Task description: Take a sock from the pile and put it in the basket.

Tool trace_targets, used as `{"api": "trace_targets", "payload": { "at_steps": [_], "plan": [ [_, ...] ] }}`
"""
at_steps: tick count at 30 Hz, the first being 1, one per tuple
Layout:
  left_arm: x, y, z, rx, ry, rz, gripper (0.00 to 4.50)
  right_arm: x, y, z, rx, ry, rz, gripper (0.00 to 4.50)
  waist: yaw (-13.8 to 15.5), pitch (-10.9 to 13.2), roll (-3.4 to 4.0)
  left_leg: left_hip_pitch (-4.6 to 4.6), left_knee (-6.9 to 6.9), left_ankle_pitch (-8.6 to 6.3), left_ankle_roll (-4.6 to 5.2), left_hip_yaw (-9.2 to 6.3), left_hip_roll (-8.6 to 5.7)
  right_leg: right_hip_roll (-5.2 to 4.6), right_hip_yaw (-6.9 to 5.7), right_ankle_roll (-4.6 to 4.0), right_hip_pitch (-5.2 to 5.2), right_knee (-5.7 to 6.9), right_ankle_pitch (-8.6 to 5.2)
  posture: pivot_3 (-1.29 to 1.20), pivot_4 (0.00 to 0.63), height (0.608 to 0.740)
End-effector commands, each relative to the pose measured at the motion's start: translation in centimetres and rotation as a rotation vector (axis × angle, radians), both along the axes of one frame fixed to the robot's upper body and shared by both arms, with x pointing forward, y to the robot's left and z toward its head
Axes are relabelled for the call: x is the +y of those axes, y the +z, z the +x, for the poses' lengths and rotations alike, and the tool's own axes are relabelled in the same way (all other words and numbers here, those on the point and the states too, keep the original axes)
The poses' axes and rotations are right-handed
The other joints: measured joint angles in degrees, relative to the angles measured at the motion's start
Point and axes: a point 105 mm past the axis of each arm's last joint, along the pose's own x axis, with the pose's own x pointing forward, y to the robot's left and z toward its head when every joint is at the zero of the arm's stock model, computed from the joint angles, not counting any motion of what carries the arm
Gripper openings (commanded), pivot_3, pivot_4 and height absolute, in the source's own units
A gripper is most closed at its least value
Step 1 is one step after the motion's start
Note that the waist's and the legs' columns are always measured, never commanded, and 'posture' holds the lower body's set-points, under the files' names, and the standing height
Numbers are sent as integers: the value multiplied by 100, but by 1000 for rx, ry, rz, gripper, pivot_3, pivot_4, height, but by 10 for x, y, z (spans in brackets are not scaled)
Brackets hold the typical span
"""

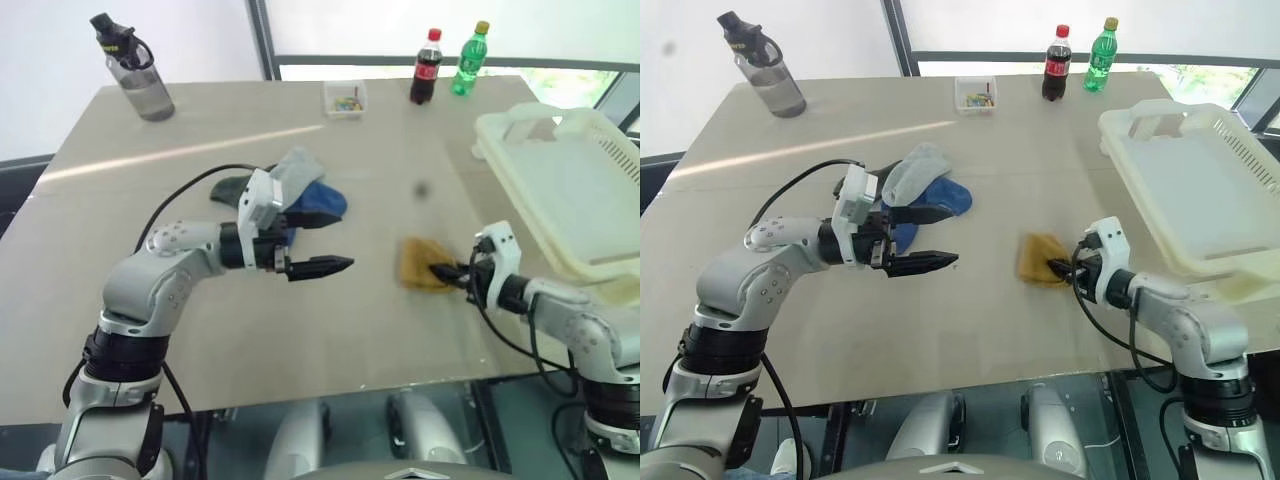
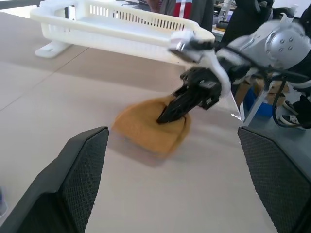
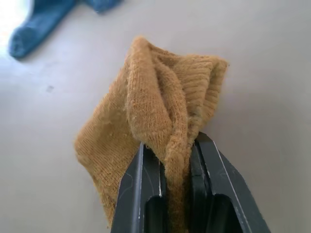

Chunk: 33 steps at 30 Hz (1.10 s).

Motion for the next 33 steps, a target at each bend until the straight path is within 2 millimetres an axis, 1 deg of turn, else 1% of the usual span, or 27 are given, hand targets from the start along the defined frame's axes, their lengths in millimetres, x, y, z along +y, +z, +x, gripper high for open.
{"api": "trace_targets", "payload": {
  "at_steps": [1,3,6,9,10,11,14,17,20,24,25,27,31,33],
  "plan": [
    [5,21,-2,-101,17,-18,4500,-12,47,2,-147,-29,17,5,2,0,-1,0,0,0,0,-3,0,0,-2,0,0,0,0,0,150,740],
    [6,27,0,-124,27,-27,4500,-21,64,7,-192,-68,24,5,3,0,-1,0,-1,0,0,-4,1,1,-4,-1,0,-1,0,0,150,740],
    [7,44,9,-185,78,-42,4500,-38,88,11,-247,-122,37,5,37,15,-1,-5,-1,0,0,-5,-1,0,-5,-3,-2,-1,2,0,150,740],
    [4,64,13,-259,87,-60,4500,-64,108,19,-281,-221,53,5,57,15,-1,-21,4,-1,2,-3,-3,-1,-4,-10,-14,-4,7,0,150,740],
    [3,70,13,-279,83,-69,4500,-78,112,22,-281,-272,49,5,69,15,-1,-23,4,-1,2,-4,-3,-1,-5,-10,-15,-5,7,0,150,740],
    [2,75,12,-291,79,-73,4500,-94,114,26,-267,-332,49,5,87,15,-1,-23,3,-2,4,-4,-3,-1,-5,-10,-15,-6,7,0,150,740],
    [1,79,11,-310,73,-71,4500,-129,116,33,-230,-474,71,5,115,14,-1,-33,3,-4,7,-2,-4,-3,-5,-10,-20,-14,7,0,150,740],
    [1,81,10,-320,76,-75,4500,-155,112,38,-189,-587,106,5,117,14,-1,-47,4,-5,8,-1,-4,-3,-4,-10,-34,-15,8,0,150,740],
    [1,83,7,-322,72,-83,4500,-174,106,41,-148,-678,139,5,117,14,0,-77,8,-4,8,1,-4,-2,-2,-9,-67,-7,9,0,150,740],
    [1,81,5,-297,65,-83,4500,-189,100,42,-111,-747,176,5,113,14,0,-82,8,-4,8,8,-4,-2,3,-9,-76,-2,10,0,150,740],
    [2,80,5,-291,69,-79,4500,-193,97,42,-103,-765,162,1047,111,14,1,-81,8,-4,9,9,-4,-2,4,-9,-77,-2,10,0,150,740],
    [3,78,5,-285,74,-75,4500,-199,92,41,-97,-785,132,1850,112,14,1,-81,8,-4,9,9,-4,-2,4,-9,-76,-2,10,0,150,740],
    [4,73,5,-272,71,-59,4500,-207,94,39,-104,-812,123,3762,113,13,2,-80,8,-4,9,11,-4,-2,5,-8,-76,-1,10,0,150,740],
    [4,72,4,-270,69,-61,4500,-209,95,38,-111,-812,104,3762,113,13,2,-80,8,-4,9,10,-4,-1,6,-8,-76,-1,10,0,150,740]
  ]
}}
